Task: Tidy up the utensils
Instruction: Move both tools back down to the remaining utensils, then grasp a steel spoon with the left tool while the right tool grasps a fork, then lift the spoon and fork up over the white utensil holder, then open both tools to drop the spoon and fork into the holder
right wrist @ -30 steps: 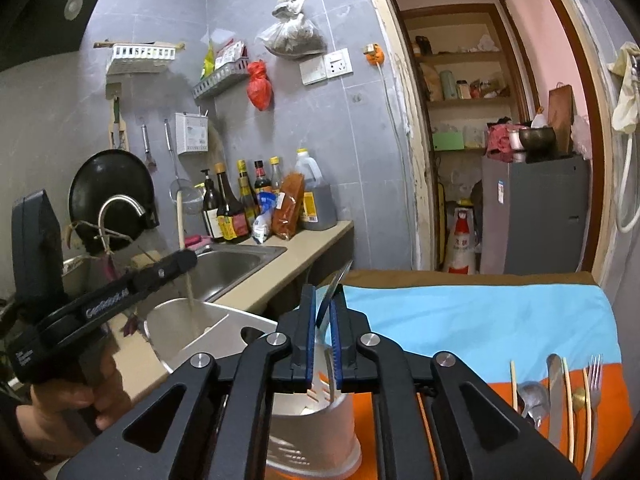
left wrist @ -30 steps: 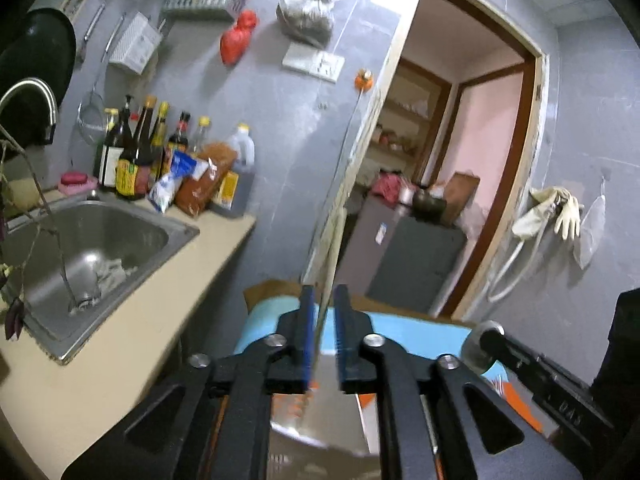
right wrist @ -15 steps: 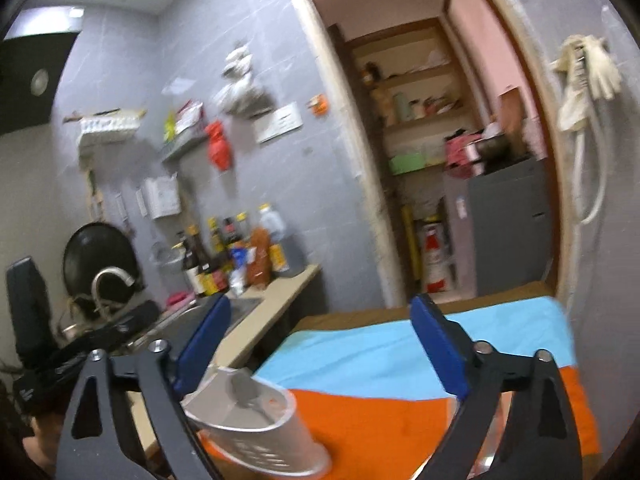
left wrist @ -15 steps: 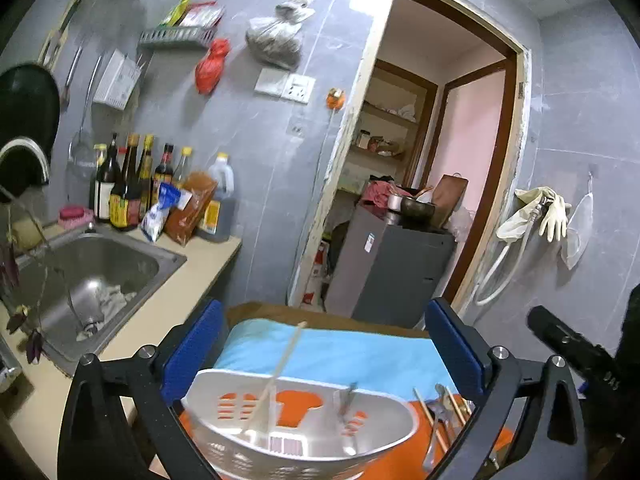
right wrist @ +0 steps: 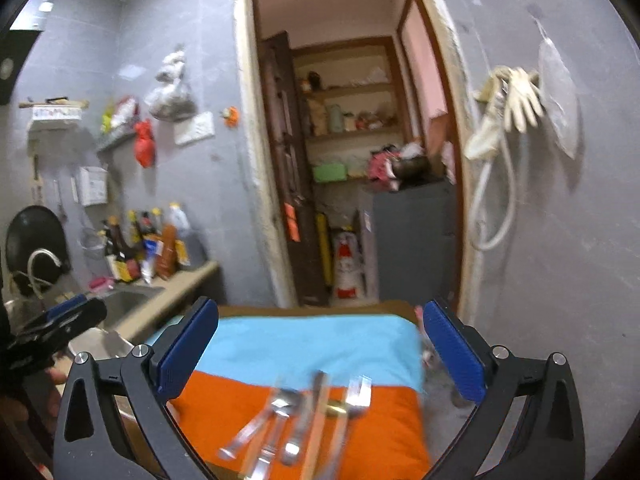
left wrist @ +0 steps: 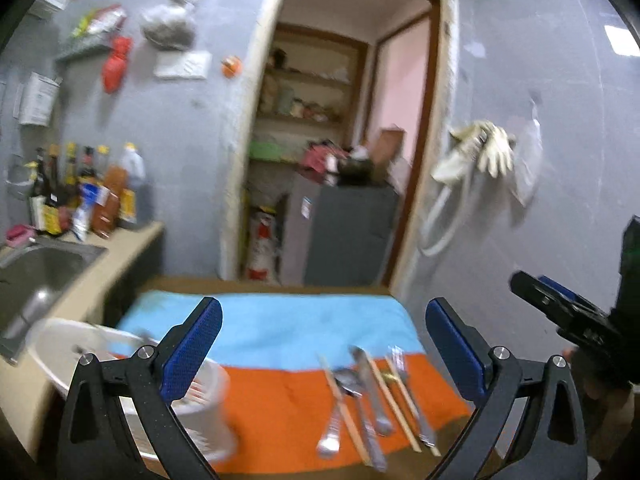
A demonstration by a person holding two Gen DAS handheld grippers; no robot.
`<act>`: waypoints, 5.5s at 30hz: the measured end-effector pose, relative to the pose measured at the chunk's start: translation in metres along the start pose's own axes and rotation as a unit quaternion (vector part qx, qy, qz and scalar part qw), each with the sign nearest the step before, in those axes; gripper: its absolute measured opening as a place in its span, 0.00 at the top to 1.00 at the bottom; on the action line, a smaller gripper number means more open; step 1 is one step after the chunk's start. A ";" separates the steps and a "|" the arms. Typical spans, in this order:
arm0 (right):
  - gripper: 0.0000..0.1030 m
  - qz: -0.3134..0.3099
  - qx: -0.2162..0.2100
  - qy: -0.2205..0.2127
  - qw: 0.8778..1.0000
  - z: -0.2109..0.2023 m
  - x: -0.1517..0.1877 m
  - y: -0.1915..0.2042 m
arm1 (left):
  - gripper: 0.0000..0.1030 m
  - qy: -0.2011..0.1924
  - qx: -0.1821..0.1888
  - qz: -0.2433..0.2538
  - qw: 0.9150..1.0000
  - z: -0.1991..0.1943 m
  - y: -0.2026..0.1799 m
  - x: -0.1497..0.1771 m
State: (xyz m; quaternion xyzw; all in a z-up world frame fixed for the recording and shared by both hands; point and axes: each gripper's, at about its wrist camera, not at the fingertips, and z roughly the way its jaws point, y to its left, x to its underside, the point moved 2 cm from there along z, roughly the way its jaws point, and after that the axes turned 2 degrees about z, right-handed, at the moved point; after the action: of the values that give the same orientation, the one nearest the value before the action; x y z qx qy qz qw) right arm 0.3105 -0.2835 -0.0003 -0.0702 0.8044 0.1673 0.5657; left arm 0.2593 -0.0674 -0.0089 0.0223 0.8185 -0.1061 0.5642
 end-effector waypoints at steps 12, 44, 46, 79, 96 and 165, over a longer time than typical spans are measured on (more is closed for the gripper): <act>0.03 0.043 -0.005 0.079 0.996 0.039 0.054 -0.089 | 0.06 0.134 -0.015 -0.006 0.991 0.100 -0.036 0.065; 0.75 0.008 -0.123 0.292 0.948 0.189 0.115 -0.076 | 0.94 0.282 0.049 -0.099 0.953 0.151 0.021 0.102; 0.80 0.010 -0.129 0.292 0.948 0.190 0.115 -0.077 | 0.94 0.284 0.049 -0.105 0.952 0.148 0.023 0.101; 0.98 0.049 -0.100 0.228 0.967 0.126 0.103 -0.068 | 0.97 0.236 0.097 -0.127 0.959 0.090 0.013 0.090; 0.98 0.040 -0.103 0.236 0.965 0.087 0.117 -0.027 | 0.96 0.302 0.062 -0.167 0.937 0.064 0.030 0.118; 0.99 -0.159 -0.111 -0.004 0.981 0.084 0.034 0.234 | 0.98 -0.081 -0.014 -0.134 0.988 -0.036 0.240 0.014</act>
State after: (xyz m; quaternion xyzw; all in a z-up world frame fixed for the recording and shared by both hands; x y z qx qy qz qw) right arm 0.3025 -0.0330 -0.0132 -0.2589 0.7574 0.1634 0.5767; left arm 0.2589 0.1732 -0.0456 -0.1046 0.7671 -0.1707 0.6095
